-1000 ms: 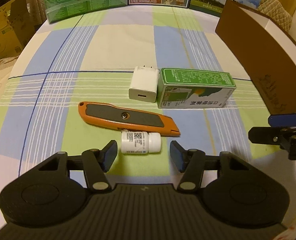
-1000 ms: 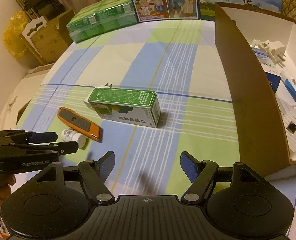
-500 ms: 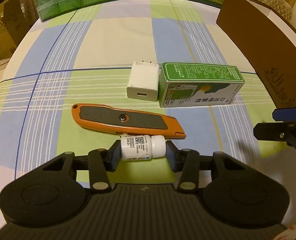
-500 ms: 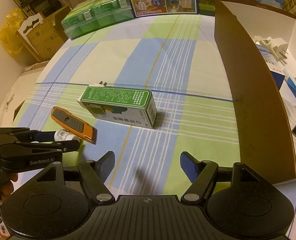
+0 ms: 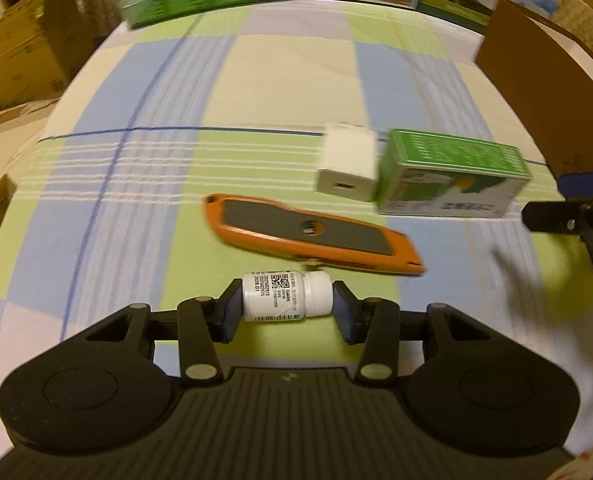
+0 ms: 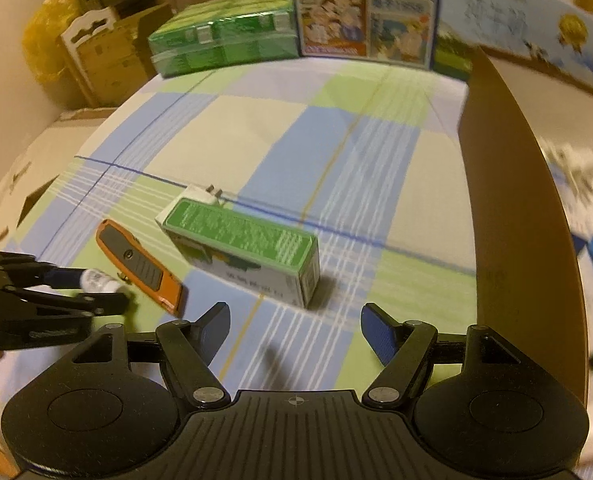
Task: Organize rigid objects
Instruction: 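Grasp the green medicine box lengthwise with the right tool, then lift the green box in the right tool while the left tool holds the bottle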
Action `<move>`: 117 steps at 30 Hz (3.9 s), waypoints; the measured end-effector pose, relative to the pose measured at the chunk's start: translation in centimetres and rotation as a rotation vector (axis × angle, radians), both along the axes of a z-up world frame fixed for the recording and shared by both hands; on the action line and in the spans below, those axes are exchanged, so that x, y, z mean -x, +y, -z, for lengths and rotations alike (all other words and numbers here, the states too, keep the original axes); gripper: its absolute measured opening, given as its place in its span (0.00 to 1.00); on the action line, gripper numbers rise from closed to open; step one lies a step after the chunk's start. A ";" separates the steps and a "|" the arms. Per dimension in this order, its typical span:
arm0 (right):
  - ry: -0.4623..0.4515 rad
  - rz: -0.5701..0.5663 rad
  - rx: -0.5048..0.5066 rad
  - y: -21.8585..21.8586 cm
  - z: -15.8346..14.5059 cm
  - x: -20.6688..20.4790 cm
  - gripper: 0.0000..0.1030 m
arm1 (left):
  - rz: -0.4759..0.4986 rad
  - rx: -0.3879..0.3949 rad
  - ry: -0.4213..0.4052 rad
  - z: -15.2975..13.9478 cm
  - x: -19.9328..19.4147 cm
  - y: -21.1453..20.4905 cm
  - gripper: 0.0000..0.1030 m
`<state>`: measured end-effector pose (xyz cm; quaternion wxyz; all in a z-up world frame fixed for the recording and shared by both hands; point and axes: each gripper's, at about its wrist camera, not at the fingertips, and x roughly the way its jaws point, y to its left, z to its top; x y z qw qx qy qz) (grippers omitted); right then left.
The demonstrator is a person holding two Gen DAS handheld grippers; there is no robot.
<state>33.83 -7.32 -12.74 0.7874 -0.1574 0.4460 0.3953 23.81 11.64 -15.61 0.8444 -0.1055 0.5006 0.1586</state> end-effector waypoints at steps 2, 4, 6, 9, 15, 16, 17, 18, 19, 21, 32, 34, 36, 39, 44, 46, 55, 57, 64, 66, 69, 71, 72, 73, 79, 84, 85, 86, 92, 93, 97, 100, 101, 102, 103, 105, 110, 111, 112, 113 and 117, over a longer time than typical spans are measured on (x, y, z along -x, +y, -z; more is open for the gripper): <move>-0.037 -0.043 0.009 0.7 0.1 -0.2 0.67 | -0.028 -0.004 0.005 -0.1 0.4 0.7 0.40; -0.076 -0.104 0.019 1.7 0.2 -0.3 0.67 | -0.053 -0.005 0.009 -0.1 0.8 1.3 0.40; -0.126 -0.181 0.042 2.7 0.4 -0.3 0.67 | -0.070 -0.001 0.010 -0.2 1.4 1.7 0.40; -0.220 -0.332 0.087 4.2 1.0 0.3 0.67 | -0.083 0.005 0.011 -0.3 1.8 1.9 0.40; -0.249 -0.506 0.116 5.8 2.1 0.3 0.67 | -0.105 0.013 0.008 -0.4 2.5 1.7 0.40; -0.243 -0.519 0.118 6.0 2.2 0.2 0.67 | -0.108 0.013 0.008 -0.4 2.5 1.7 0.40; -0.239 -0.526 0.115 6.1 2.3 0.1 0.67 | -0.111 0.013 0.008 -0.4 2.6 1.8 0.40; -0.235 -0.529 0.113 6.1 2.2 -0.1 0.67 | -0.115 0.012 0.009 -0.4 2.7 1.8 0.40; -0.231 -0.532 0.109 6.1 2.3 -0.1 0.62 | -0.117 0.013 0.009 -0.4 2.8 1.8 0.40; -0.212 -0.546 0.108 6.0 2.3 -0.3 0.44 | -0.119 0.012 0.010 -0.4 2.9 1.8 0.40; -0.108 -0.474 0.099 4.4 1.3 0.0 0.26 | -0.096 0.015 0.016 -0.5 2.6 0.9 0.40; -0.092 -0.441 0.102 3.9 1.2 0.3 0.26 | -0.092 0.016 0.015 -0.5 2.5 0.7 0.40; -0.081 -0.411 0.105 3.5 1.1 0.8 0.26 | -0.088 0.017 0.015 -0.5 2.5 0.5 0.40; -0.069 -0.379 0.111 2.7 0.9 1.7 0.26 | -0.082 0.019 0.014 -0.5 2.7 0.2 0.40; -0.039 -0.327 0.111 1.1 0.7 3.0 0.26 | -0.069 0.025 0.012 -0.5 3.0 -0.3 0.40; -0.023 -0.308 0.114 0.3 0.6 3.5 0.26 | -0.059 0.028 0.012 -0.5 3.2 -0.7 0.40; 0.038 -0.287 0.128 -2.3 0.2 6.5 0.26 | -0.022 0.040 0.012 -0.5 3.8 -2.3 0.40; 0.048 -0.285 0.129 -2.6 0.2 7.1 0.26 | -0.016 0.040 0.014 -0.5 3.9 -2.6 0.40; 0.050 -0.266 0.119 -2.6 0.4 8.0 0.27 | 0.013 0.044 0.016 -0.5 4.5 -4.0 0.40; 0.043 -0.259 0.117 -2.3 0.4 8.2 0.29 | 0.016 0.040 0.016 -0.5 4.7 -4.3 0.40; 0.031 -0.257 0.108 -1.9 0.4 8.4 0.35 | 0.015 0.039 0.016 -0.5 4.9 -4.4 0.40; 0.017 -0.257 0.112 -1.5 0.6 8.4 0.37 | 0.013 0.039 0.016 -0.5 5.0 -4.5 0.40; 0.012 -0.254 0.111 -1.3 0.6 8.4 0.37 | 0.012 0.040 0.016 -0.5 5.0 -4.6 0.40; 0.010 -0.251 0.109 -1.1 0.7 8.4 0.37 | 0.011 0.040 0.015 -0.5 5.0 -4.6 0.40; 0.004 -0.222 0.104 -0.5 1.1 8.2 0.36 | 0.016 0.043 0.014 -0.5 5.1 -4.9 0.40; 0.009 -0.205 0.110 -0.7 1.2 8.1 0.26 | 0.024 0.043 0.014 -0.5 5.2 -5.1 0.40; 0.010 -0.205 0.109 -0.8 1.2 8.1 0.26 | 0.026 0.043 0.014 -0.6 5.2 -5.1 0.40; 0.010 -0.204 0.109 -0.9 1.2 8.2 0.26 | 0.028 0.043 0.014 -0.6 5.2 -5.2 0.40; 0.012 -0.194 0.108 -1.2 1.2 8.5 0.26 | 0.040 0.047 0.015 -0.6 5.2 -5.5 0.40; 0.014 -0.192 0.107 -1.3 1.2 8.6 0.26 | 0.043 0.047 0.013 -0.7 5.2 -5.5 0.40; 0.019 -0.175 0.101 -1.8 1.1 8.6 0.26 | 0.054 0.044 -0.004 -1.3 5.2 -5.8 0.40; 0.019 -0.166 0.085 -2.4 0.6 8.7 0.26 | 0.065 0.041 -0.011 -2.0 4.8 -6.1 0.40; 0.019 -0.162 0.078 -2.7 0.3 8.7 0.26 | 0.070 0.039 -0.017 -2.3 4.7 -6.3 0.40; 0.018 -0.158 0.070 -3.0 0.0 8.7 0.26 | 0.076 0.037 -0.024 -2.6 4.5 -6.5 0.40; 0.016 -0.155 0.062 -3.2 -0.3 8.7 0.26 | 0.082 0.036 -0.029 -3.0 4.3 -6.8 0.40; 0.018 -0.145 0.042 -3.9 -1.0 8.6 0.26 | 0.095 0.032 -0.040 -3.7 3.9 -7.3 0.40; 0.003 -0.132 -0.012 -6.0 -3.3 8.3 0.26 | 0.140 0.026 -0.082 -5.8 2.6 -9.1 0.40; 0.000 -0.132 -0.026 -6.5 -3.8 8.3 0.26 | 0.151 0.025 -0.094 -6.3 2.4 -9.5 0.40; -0.004 -0.130 -0.042 -7.0 -4.4 8.2 0.25 | 0.163 0.024 -0.106 -6.8 2.1 -10.0 0.40; -0.009 -0.126 -0.058 -7.5 -5.0 8.1 0.25 | 0.175 0.024 -0.117 -7.3 1.7 -10.4 0.40; -0.052 -0.084 -0.120 -10.1 -7.9 7.3 0.25 | 0.234 0.020 -0.166 -9.5 -0.1 -12.7 0.40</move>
